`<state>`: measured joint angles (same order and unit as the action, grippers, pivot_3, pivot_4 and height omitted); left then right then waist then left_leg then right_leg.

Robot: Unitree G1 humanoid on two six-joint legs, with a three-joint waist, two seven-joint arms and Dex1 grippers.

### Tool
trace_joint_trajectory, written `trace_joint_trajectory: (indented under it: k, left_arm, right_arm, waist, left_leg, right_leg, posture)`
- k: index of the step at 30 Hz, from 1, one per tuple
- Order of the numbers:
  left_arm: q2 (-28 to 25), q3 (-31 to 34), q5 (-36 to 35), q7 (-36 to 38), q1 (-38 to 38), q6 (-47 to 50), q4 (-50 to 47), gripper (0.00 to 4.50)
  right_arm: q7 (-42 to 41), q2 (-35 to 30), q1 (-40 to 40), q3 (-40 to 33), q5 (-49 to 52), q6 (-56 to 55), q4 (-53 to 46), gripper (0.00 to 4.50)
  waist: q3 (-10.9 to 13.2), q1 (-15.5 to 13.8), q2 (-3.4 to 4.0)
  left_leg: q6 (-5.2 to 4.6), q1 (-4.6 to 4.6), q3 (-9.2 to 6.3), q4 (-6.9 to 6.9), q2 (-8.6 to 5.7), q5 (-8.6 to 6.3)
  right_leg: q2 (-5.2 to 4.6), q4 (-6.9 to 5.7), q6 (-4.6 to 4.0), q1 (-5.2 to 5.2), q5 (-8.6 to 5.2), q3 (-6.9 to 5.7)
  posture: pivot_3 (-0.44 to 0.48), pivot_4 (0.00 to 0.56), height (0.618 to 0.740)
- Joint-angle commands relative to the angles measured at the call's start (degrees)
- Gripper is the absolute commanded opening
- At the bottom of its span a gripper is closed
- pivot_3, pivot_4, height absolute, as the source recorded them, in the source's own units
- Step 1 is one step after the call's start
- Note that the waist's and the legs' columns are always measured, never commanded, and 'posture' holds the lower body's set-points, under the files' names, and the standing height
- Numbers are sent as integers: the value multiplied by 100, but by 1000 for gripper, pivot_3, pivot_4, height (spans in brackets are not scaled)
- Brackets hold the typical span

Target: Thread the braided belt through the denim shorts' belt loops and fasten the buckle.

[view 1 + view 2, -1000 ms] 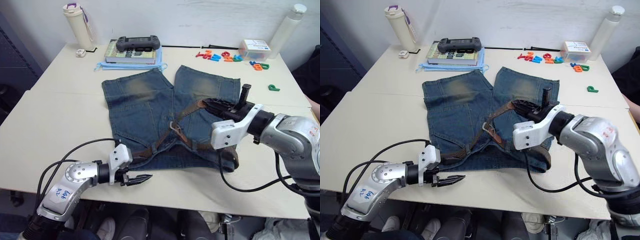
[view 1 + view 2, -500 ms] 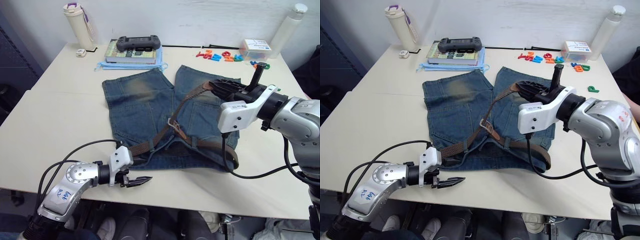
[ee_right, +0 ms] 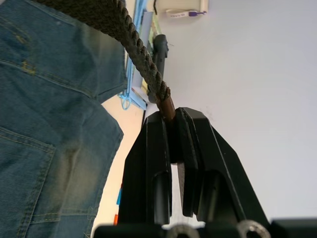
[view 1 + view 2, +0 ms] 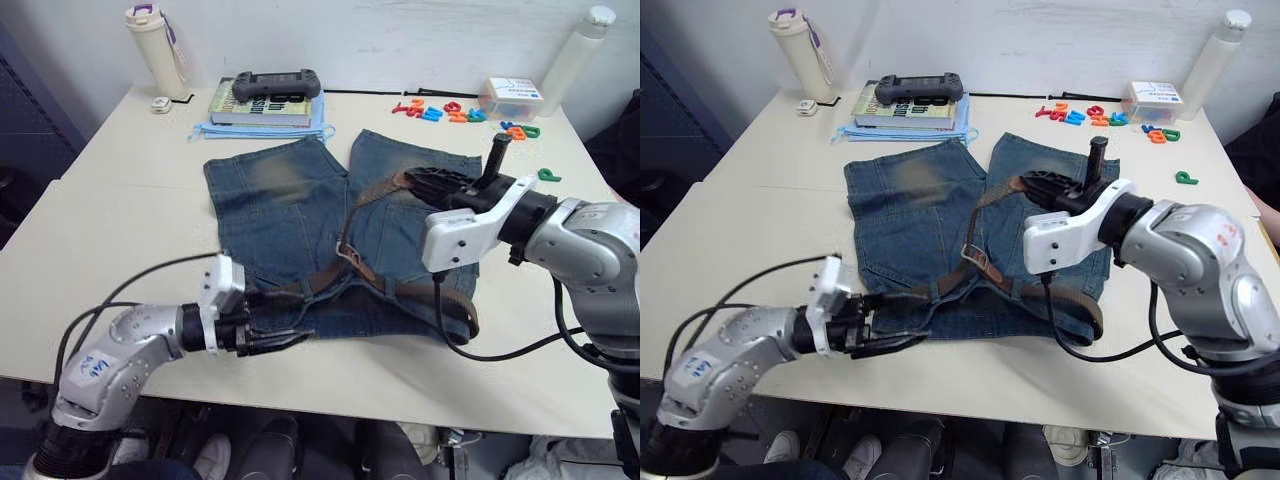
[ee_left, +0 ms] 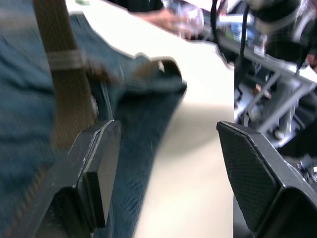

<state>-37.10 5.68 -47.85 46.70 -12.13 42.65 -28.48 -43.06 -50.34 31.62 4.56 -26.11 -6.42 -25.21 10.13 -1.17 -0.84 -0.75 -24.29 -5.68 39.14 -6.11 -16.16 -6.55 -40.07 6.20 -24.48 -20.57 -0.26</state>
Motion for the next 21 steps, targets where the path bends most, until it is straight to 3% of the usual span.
trace_joint_trajectory:
  k: [1,2,6,10,17,21]
  left_arm:
    - [351,242,-78,-958,-513,64,-205,3426]
    - [453,208,123,-1214,-631,-10,-213,3426]
    - [535,-631,2166,-2042,-947,-1100,-288,3426]
    - [849,-1264,3116,-2531,-1107,-1457,-272,3426]
    - [1568,-1657,3748,-3021,-1446,-1321,-42,3426]
    - [1641,-1699,3980,-3017,-1466,-1275,122,3426]
  right_arm:
    - [43,86,-3,60,-125,-66,-244,0]
    - [32,104,-11,80,-131,-68,-262,0]
    - [-70,141,-33,187,-189,-39,-305,0]
    - [-193,213,21,321,-308,27,-320,0]
    - [-258,535,225,683,-624,92,-334,0]
    - [-291,712,307,774,-747,147,-346,0]
  waist:
    - [0,-5,-1]
    - [0,-4,-1]
    - [2,4,-4]
    - [2,-16,-6]
    - [3,-5,-8]
    - [3,-3,-8]
  left_leg:
    - [0,0,0,0,0,0]
    - [0,0,0,2,-1,0]
    - [1,1,10,2,-2,1]
    - [0,1,13,3,-4,1]
    - [2,0,13,4,-1,1]
    - [4,0,13,4,-1,3]
  right_leg:
    - [0,0,0,0,0,0]
    - [0,0,2,1,1,-1]
    - [1,-1,5,0,2,4]
    - [3,1,7,1,3,7]
    - [7,-4,7,-3,3,7]
    - [9,-6,7,-4,3,7]
  posture:
    - [0,150,667]
    - [0,150,667]
    - [0,150,667]
    - [0,150,667]
    - [0,150,667]
    - [0,150,667]
